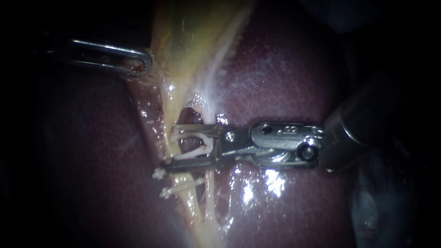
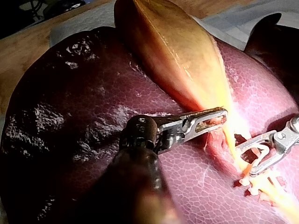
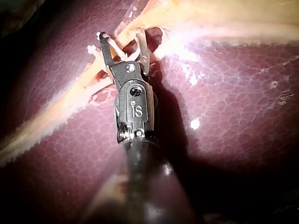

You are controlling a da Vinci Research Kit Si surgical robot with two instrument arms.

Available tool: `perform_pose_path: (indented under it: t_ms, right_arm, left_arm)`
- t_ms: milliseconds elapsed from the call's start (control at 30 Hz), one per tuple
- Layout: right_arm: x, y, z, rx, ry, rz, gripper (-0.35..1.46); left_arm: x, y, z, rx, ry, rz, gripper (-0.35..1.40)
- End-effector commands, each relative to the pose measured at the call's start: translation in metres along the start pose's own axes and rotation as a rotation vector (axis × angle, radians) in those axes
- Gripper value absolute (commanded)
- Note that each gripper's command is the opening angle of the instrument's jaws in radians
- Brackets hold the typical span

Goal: Clipping third clip left tube

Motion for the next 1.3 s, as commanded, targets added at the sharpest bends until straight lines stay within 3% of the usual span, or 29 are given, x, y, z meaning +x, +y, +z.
perform_pose_path:
  t_ms: [33, 300, 533, 667, 1000, 1300]
  right_arm:
    - [0.0000, 0.0000, 0.0000, 0.000, 0.000, 0.000, 0.48]
    - [0.0009, -0.0011, -0.0016, 0.012, 0.003, 0.021, 0.48]
    - [0.0027, -0.0027, -0.0048, 0.028, 0.016, 0.037, 0.48]
    - [0.0031, -0.0029, -0.0061, 0.029, 0.026, 0.046, 0.48]
    - [0.0014, -0.0015, -0.0067, 0.032, 0.033, 0.075, 0.48]
    - [-0.0013, 0.0007, -0.0057, 0.054, 0.025, 0.156, 0.48]
  left_arm:
    - [0.0000, 0.0000, 0.0000, 0.001, 0.000, 0.000, -0.35]
    - [0.0001, 0.0003, -0.0002, 0.003, 0.001, 0.001, -0.35]
    - [0.0002, 0.0005, -0.0005, 0.004, 0.001, 0.001, -0.35]
    - [0.0002, 0.0006, -0.0005, 0.004, 0.001, 0.001, -0.35]
    - [0.0002, 0.0006, -0.0006, 0.005, 0.001, 0.001, -0.35]
    - [0.0002, 0.0007, -0.0006, 0.005, 0.002, 0.001, -0.35]
